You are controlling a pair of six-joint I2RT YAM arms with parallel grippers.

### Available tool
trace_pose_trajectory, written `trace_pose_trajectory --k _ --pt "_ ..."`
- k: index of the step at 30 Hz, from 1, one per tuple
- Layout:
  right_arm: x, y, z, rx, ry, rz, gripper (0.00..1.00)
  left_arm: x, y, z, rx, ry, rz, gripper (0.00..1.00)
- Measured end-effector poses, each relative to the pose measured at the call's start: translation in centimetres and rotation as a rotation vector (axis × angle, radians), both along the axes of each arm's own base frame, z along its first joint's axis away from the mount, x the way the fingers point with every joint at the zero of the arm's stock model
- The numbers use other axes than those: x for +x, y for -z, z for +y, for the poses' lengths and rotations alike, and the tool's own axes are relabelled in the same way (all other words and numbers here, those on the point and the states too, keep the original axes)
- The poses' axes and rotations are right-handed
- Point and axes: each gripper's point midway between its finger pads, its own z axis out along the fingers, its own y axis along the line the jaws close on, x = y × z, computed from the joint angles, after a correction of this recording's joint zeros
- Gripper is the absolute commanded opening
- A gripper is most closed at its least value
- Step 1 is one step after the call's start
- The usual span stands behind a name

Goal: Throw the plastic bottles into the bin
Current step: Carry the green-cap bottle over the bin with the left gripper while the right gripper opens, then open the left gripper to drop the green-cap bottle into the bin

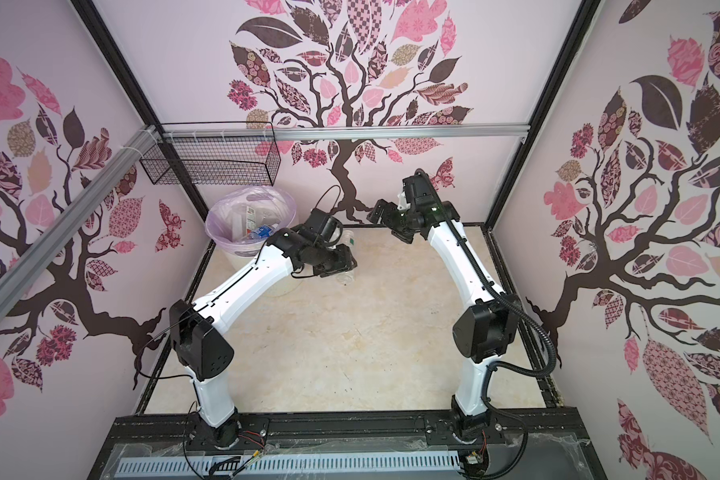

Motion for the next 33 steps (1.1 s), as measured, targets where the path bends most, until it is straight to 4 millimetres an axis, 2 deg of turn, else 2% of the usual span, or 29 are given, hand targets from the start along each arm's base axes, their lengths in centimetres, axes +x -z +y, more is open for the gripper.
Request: trace_pose_trajectory --k 5,7,12,14,17,20,26,28,30,31,33 --pt "-0.5 -0.4 0.8 -0.017 -0.016 -0.02 1.0 2.2 -6.9 3.5 -0.013 -0.057 -0.139 0.51" --pt "-0.9 -1.1 2.0 -0.029 -0.04 -0.045 1.0 2.9 -9.6 5.6 -0.036 -0.102 -0.186 0.51" --pt "-3.4 -4.8 7.6 -0.017 -0.157 -0.155 0.99 5.4 -16.1 13.8 -0.082 -0.287 -0.326 0.51" --pt "-4.5 -5.6 9.6 -0.004 -0.201 -0.178 1.0 6.0 -17.9 16.8 -0.093 -0.351 -0.375 0.51" --pt "-5.2 -5.6 10.7 0.0 -0.227 -0.18 0.99 6.3 -20.8 20.6 -0.111 -0.433 -0.465 0.51" --pt "-5.1 -5.0 10.6 -0.006 -0.223 -0.167 1.0 5.8 -24.3 22.9 -0.13 -0.474 -0.584 0.54" --pt "-5.1 -4.0 10.4 -0.019 -0.214 -0.143 0.99 3.1 -31.5 24.4 -0.175 -0.503 -0.82 0.54" --pt "-5.1 -4.0 10.4 -0.022 -0.212 -0.142 1.0 2.9 -32.2 25.1 -0.197 -0.531 -0.846 0.54" --pt "-5.1 -3.8 10.3 -0.025 -0.212 -0.138 0.99 3.6 -31.2 25.6 -0.214 -0.565 -0.827 0.54" --pt "-5.2 -3.7 10.3 -0.028 -0.213 -0.134 1.0 4.3 -30.0 25.7 -0.222 -0.58 -0.8 0.55" --pt "-5.3 -3.6 10.3 -0.031 -0.214 -0.129 0.99 6.1 -26.8 25.6 -0.236 -0.605 -0.719 0.65"
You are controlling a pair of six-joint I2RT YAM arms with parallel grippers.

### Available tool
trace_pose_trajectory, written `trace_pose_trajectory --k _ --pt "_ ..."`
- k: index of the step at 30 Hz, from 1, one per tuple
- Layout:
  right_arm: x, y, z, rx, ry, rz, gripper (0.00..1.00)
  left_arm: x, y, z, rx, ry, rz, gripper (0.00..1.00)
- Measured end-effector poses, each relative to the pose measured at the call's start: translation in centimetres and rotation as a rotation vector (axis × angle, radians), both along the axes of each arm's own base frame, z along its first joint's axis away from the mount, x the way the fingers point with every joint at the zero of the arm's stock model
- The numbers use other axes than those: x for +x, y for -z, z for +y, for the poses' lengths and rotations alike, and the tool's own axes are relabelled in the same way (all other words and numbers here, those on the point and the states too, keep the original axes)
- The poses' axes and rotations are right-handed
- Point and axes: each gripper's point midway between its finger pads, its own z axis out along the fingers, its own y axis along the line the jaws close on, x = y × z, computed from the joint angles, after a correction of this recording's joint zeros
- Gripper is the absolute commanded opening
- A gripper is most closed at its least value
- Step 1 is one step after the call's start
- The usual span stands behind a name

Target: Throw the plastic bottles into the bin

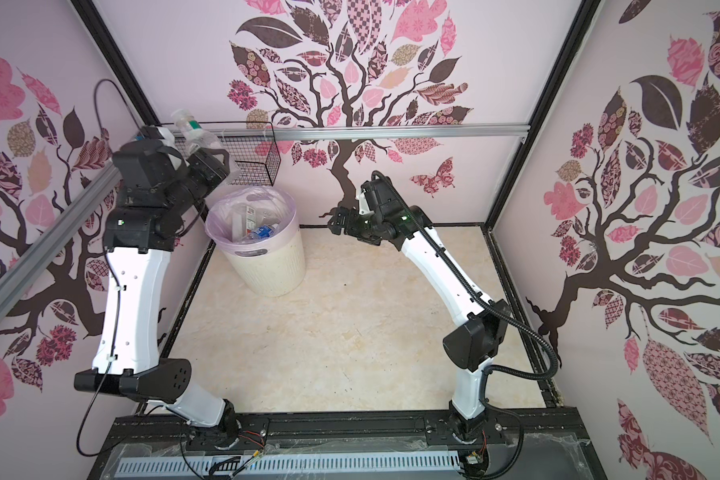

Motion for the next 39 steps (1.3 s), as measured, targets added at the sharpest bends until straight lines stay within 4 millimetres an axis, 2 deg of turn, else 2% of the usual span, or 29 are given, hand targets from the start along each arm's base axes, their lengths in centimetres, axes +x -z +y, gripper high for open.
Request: trace_pose_trajectory --k 3,6,7,9,12,16,22,26,29,35,39 --pt "-0.1 0.2 -0.1 -0.008 -0.002 0.005 1.0 2.9 7.2 -0.6 -0.081 0.001 0.177 0.96" --pt "-0.2 0.6 -0.3 -0.022 -0.002 0.007 1.0 4.4 13.8 -1.4 -0.156 0.007 0.349 0.98" --pt "-0.3 0.8 -0.4 -0.029 -0.002 0.008 1.0 4.5 15.2 -1.7 -0.178 0.008 0.391 0.98" --pt "-0.4 0.9 -0.6 -0.039 -0.002 0.008 1.0 4.3 16.4 -2.1 -0.211 0.017 0.434 0.98" --pt "-0.6 0.9 -0.7 -0.044 -0.001 0.007 1.0 3.7 15.4 -2.6 -0.247 0.036 0.421 0.98" --pt "-0.6 0.9 -0.7 -0.043 -0.001 0.005 0.99 2.2 12.8 -2.9 -0.268 0.058 0.373 0.98" --pt "-0.5 0.8 -0.7 -0.033 0.005 0.012 1.0 -0.3 10.0 -2.5 -0.218 0.069 0.351 0.98" --pt "-0.4 0.8 -0.6 -0.025 0.009 0.01 0.99 -1.0 10.7 -2.2 -0.125 0.063 0.381 0.98" --pt "-0.4 1.6 -0.5 -0.028 0.01 0.025 0.99 -1.6 11.5 -3.3 -0.024 0.088 0.414 0.98" --pt "-0.4 3.4 -0.5 -0.046 0.01 0.057 1.0 -0.5 11.0 -7.4 0.179 0.181 0.38 0.98" --pt "-0.3 3.1 -0.4 -0.033 0.008 0.036 0.99 2.2 11.8 -7.6 0.275 0.18 0.386 0.98"
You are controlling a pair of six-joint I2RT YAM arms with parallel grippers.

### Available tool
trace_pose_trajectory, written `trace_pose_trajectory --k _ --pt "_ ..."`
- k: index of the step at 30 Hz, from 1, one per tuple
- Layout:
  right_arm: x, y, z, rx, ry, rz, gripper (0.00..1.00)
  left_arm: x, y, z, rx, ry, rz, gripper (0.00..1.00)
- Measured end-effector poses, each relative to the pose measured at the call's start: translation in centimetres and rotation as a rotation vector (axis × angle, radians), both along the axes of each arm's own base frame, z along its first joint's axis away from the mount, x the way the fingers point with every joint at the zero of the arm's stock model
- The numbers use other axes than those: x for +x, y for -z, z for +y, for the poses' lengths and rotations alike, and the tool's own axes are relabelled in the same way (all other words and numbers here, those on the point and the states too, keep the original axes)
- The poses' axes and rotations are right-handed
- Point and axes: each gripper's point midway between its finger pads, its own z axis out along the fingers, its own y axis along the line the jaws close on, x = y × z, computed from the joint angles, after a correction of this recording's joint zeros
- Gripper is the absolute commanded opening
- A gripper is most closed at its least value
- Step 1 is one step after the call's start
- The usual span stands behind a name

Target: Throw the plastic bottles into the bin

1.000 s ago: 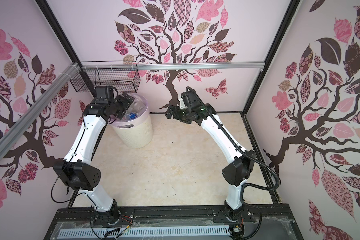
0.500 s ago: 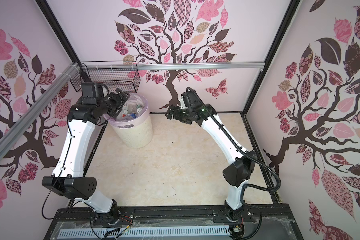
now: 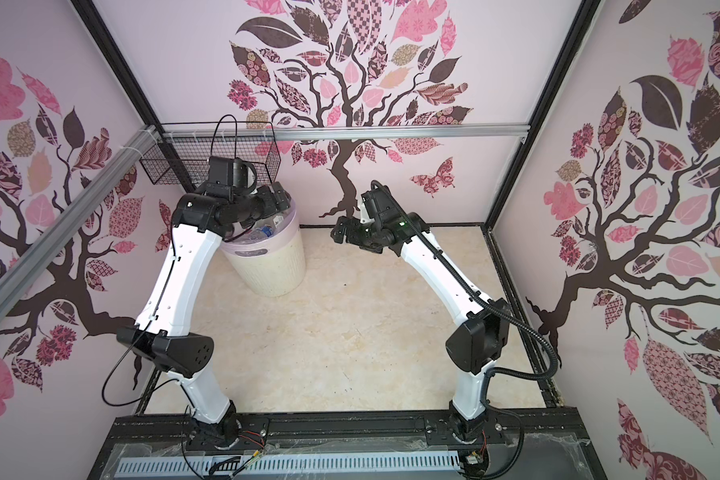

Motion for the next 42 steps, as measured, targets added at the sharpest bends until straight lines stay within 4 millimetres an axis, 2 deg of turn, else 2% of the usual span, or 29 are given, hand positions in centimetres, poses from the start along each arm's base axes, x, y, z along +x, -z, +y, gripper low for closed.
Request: trace_pose_trajectory --k 3,5,7,10,16,19,26,31,39,42 --pt "-0.5 0.3 -0.2 0.002 -0.001 -0.001 0.99 1.8 2.3 -0.1 0.066 0.021 0.046 0.98" --pt "-0.7 0.3 -0.4 0.001 -0.002 -0.001 0.99 2.7 4.6 -0.3 0.103 0.037 0.1 0.97" --pt "-0.8 0.1 -0.6 0.005 -0.002 -0.012 0.99 2.9 6.7 -0.3 0.131 0.051 0.159 0.91" --pt "-1.2 -0.2 -1.2 0.014 0.005 -0.026 1.0 2.7 8.7 -0.3 0.162 0.069 0.219 0.87" --pt "-0.9 -0.5 -3.0 0.029 0.039 -0.038 1.0 2.0 9.1 -0.6 0.185 0.092 0.242 0.75" --pt "-0.5 -0.6 -3.4 0.032 0.051 -0.044 1.0 1.6 9.5 -0.8 0.19 0.108 0.258 0.62" --pt "0.0 -0.8 -4.0 0.04 0.068 -0.054 0.99 0.9 10.5 -1.4 0.165 0.134 0.307 0.47" --pt "-0.2 -0.5 -4.5 0.05 0.079 -0.045 0.99 0.8 10.5 -1.7 0.155 0.141 0.31 0.43" --pt "0.3 -0.6 -5.2 0.067 0.102 -0.044 1.0 -0.2 10.7 -2.1 0.128 0.151 0.331 0.26" --pt "0.4 -0.7 -5.2 0.072 0.103 -0.048 1.0 -0.6 10.8 -2.4 0.12 0.159 0.343 0.15"
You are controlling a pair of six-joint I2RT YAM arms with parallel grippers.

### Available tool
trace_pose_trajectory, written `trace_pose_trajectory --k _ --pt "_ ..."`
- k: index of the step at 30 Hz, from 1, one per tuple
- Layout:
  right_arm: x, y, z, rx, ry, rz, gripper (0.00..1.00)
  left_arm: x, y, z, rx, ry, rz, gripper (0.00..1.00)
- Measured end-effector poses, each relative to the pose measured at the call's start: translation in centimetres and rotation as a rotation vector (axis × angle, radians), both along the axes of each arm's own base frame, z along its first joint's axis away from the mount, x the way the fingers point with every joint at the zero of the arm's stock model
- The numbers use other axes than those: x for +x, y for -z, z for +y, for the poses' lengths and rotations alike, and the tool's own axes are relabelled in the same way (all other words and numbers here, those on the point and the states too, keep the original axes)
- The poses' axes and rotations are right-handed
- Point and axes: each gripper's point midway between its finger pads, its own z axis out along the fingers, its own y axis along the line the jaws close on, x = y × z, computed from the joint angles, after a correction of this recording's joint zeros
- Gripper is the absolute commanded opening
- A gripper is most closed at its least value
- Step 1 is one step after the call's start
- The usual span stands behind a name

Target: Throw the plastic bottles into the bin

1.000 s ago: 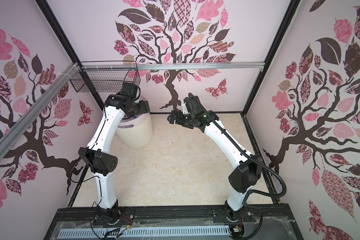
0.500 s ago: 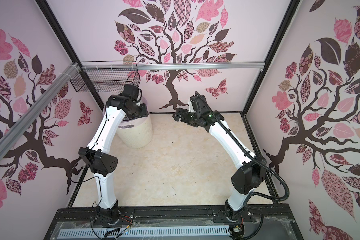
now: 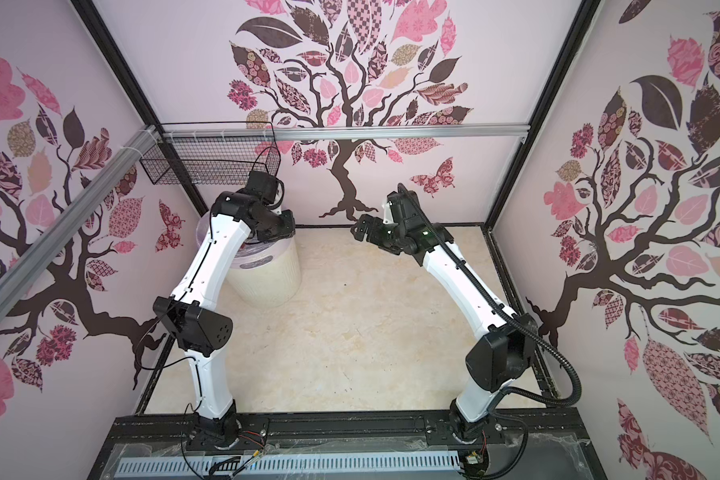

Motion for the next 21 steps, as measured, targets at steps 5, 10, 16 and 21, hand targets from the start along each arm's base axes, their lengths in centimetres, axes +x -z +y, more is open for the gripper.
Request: trace_pose_trajectory --k 5,10,16,21 --pt "0.0 -0.1 0.0 0.002 0.0 -0.002 0.99 -0.8 -0.5 0.1 0.033 0.011 0.014 0.06" --pt "0.1 0.3 -0.5 0.002 0.009 0.006 0.99 -0.9 -1.1 -2.1 0.045 0.049 0.016 0.01" --pt "0.3 0.2 -2.5 -0.002 0.05 0.005 1.0 -2.7 -0.8 -7.6 0.026 0.152 0.019 0.0" --pt "-0.2 -0.4 -4.3 -0.001 0.087 -0.009 1.0 -4.2 -1.4 -12.5 -0.014 0.25 -0.014 0.0"
